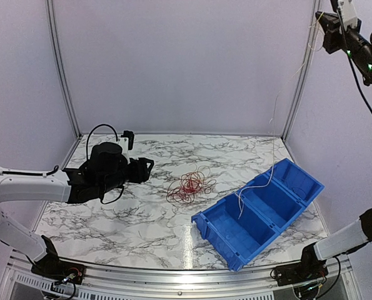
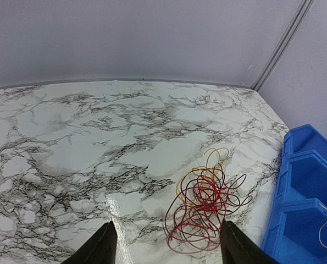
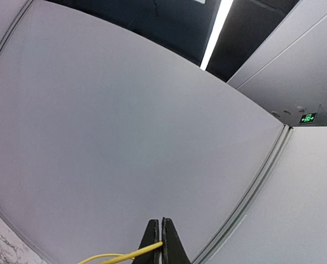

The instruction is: Untangle the cables

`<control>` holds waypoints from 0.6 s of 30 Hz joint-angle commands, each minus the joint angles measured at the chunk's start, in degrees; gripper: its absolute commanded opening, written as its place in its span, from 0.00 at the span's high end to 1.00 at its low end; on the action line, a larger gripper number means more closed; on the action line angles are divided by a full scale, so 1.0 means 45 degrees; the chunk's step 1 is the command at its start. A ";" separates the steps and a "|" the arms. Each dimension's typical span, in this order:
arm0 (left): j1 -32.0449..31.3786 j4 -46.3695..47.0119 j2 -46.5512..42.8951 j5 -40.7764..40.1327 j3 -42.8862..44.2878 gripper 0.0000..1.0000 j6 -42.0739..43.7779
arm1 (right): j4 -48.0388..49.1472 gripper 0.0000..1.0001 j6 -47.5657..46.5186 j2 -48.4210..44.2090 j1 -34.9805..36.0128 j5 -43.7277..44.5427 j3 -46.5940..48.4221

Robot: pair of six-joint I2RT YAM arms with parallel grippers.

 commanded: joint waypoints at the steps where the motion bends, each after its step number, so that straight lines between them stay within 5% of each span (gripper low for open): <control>1: -0.0035 0.0330 -0.0144 0.0001 0.0040 0.33 -0.0017 | 0.0693 1.00 0.0085 0.0090 -0.0105 0.0623 0.1042; 5: -0.0035 0.0330 -0.0247 -0.0194 -0.0195 0.33 -0.0012 | -0.0157 1.00 0.0239 -0.0191 -0.0099 -0.1153 0.0324; 11: -0.0042 0.0345 -0.0001 -0.0324 -0.0291 0.33 -0.0163 | -0.3367 1.00 -0.0403 -0.1290 0.0351 -0.7673 -0.2487; 18: -0.0028 0.0331 0.0705 -0.0238 -0.0074 0.33 -0.0400 | -0.4223 1.00 -0.0503 -0.2281 0.0912 -0.8859 -0.5028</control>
